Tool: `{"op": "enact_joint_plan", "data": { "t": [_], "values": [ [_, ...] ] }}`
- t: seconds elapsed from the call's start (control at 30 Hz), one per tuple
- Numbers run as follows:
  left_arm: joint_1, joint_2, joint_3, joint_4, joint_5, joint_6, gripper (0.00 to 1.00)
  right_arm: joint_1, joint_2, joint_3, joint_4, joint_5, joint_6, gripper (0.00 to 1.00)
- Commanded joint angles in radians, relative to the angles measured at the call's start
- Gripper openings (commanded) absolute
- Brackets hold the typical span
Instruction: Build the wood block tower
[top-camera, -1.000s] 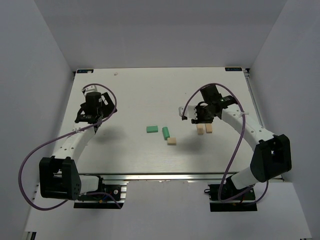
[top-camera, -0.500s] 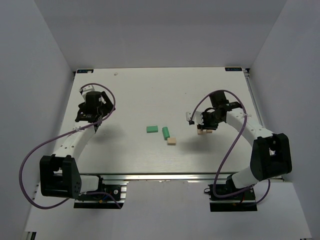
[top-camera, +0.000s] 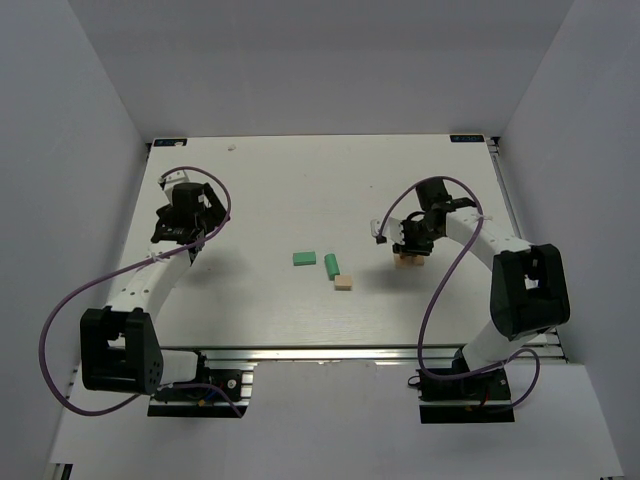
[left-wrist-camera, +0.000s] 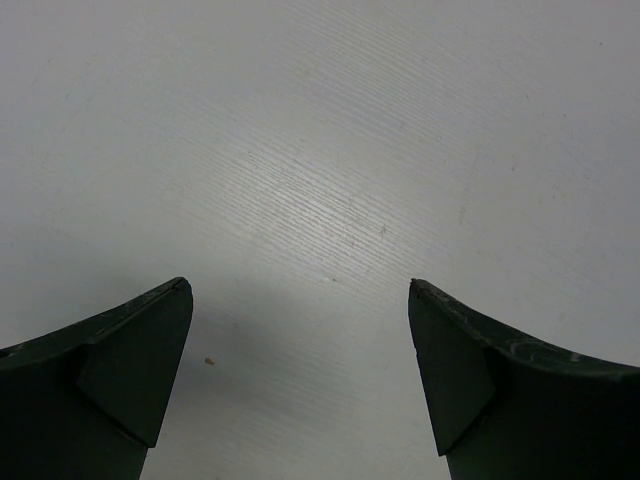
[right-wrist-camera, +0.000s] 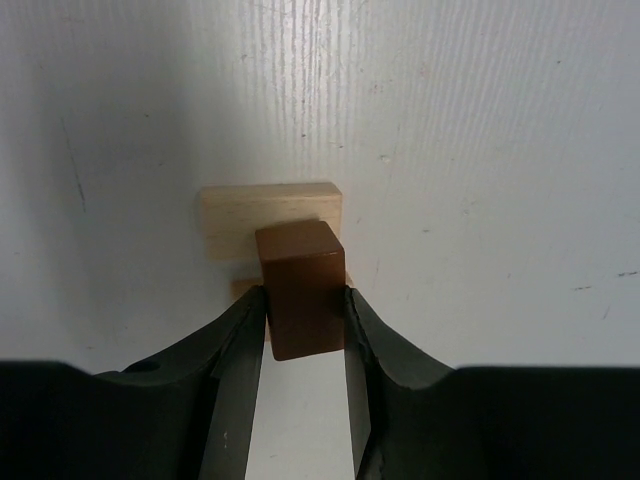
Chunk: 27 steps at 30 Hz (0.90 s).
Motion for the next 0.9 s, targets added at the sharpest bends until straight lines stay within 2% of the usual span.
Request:
{"op": "enact_joint_plan", "data": {
  "t": [0.0,0.6,0.87],
  "values": [
    [0.001,-0.002,0.025,0.007,-0.017,0.007,0.98,-0.003,0.008,0.040,0.009,-0.001,-0.098,0.00],
    [0.003,0.009,0.028,0.001,-0.016,0.011,0.98,-0.008,0.004,0.023,-0.008,0.009,-0.089,0.00],
    [0.003,0.024,0.034,-0.002,-0.020,0.011,0.98,-0.008,0.001,0.014,-0.014,0.016,-0.088,0.03]
  ]
}}
